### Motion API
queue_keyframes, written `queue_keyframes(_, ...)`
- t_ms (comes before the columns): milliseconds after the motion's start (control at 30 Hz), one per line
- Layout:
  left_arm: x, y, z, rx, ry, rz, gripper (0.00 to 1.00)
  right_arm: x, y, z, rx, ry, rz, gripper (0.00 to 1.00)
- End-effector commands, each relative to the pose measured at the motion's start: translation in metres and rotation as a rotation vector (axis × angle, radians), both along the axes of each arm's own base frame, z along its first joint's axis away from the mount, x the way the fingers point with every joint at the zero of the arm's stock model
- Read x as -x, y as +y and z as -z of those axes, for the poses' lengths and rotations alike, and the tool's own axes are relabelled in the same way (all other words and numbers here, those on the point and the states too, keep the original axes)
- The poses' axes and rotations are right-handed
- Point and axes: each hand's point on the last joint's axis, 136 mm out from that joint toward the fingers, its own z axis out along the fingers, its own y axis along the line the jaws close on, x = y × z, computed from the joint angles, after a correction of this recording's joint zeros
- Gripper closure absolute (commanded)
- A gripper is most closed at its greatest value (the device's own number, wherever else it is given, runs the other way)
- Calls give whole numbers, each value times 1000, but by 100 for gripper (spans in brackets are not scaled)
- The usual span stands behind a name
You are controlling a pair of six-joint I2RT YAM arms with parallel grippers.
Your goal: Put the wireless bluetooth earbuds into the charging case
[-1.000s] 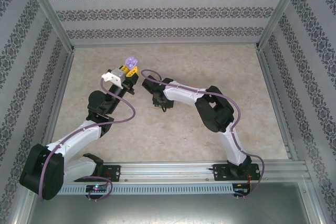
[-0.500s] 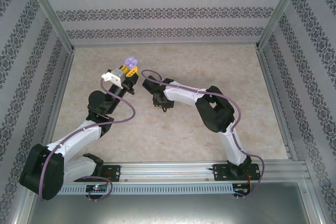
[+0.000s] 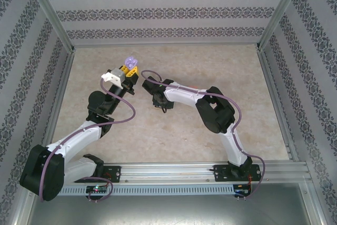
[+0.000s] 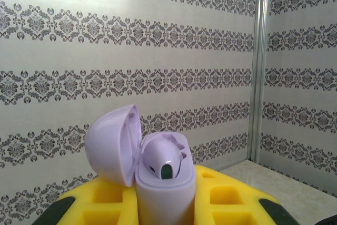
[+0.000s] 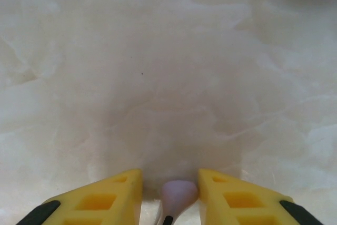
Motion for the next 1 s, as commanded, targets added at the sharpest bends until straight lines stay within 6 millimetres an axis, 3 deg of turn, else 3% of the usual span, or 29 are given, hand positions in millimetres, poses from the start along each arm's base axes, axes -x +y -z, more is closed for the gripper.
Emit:
queue_keyframes(0, 8, 7, -21, 40, -65, -5, 100, 16, 3, 5, 1, 32, -2, 67)
queue_keyframes(267, 8, 8, -20, 34, -64, -9, 100, 16, 0, 11, 12, 38, 2, 72)
queue_keyframes(500, 8, 7, -21, 32, -61, -3, 100, 12, 1, 3, -19, 6, -4, 77)
queue_keyframes(733, 8, 5, -22, 24, -60, 4, 100, 2, -5, -26, -56, -78, -15, 78)
queue_keyframes(967, 10, 1, -23, 2, -60, 24, 100, -8, -23, -73, -64, -187, -45, 78)
